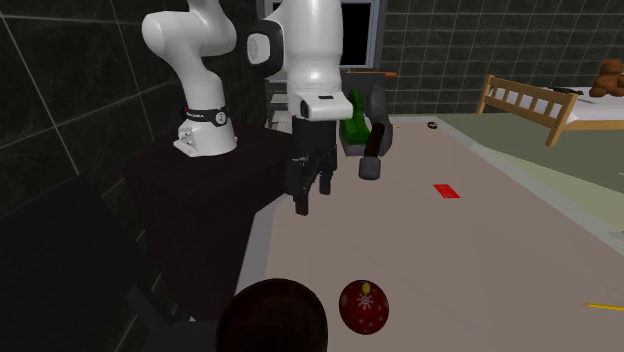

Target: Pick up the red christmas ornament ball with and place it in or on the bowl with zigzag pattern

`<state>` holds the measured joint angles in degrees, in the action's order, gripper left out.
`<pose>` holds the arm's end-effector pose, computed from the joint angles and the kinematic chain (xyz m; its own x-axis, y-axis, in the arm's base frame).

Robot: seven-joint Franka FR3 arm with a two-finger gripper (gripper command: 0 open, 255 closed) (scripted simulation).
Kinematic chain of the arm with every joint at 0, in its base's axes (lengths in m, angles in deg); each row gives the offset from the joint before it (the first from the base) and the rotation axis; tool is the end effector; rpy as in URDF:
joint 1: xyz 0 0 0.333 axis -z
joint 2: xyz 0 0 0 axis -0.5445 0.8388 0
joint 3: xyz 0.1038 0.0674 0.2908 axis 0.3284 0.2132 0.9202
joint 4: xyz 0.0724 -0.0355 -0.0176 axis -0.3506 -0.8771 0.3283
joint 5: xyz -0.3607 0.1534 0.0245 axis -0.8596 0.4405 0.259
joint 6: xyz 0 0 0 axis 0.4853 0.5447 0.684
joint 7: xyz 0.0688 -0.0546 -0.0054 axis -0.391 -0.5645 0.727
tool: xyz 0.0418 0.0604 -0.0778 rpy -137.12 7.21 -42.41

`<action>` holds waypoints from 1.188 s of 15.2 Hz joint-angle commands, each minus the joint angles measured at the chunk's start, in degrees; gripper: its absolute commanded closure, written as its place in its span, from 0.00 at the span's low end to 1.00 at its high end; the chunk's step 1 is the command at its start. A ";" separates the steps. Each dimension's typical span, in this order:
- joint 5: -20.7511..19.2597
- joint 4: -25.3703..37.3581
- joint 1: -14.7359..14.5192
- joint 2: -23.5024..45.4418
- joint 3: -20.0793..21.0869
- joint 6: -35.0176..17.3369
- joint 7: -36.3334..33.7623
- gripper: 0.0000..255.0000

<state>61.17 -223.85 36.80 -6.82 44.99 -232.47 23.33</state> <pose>0.4948 -0.1400 0.2140 0.9916 0.1109 0.0658 0.1030 -0.9881 0.1140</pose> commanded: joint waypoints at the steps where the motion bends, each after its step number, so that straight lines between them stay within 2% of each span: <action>1: 0.67 3.14 0.92 4.88 0.66 -2.75 1.61 0.00; 10: 0.77 21.53 5.02 24.80 3.17 -8.67 6.28 0.00; 18: 1.05 26.82 6.26 31.90 3.93 -10.69 6.63 0.00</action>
<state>62.17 -197.76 42.94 23.95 48.83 -242.77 29.98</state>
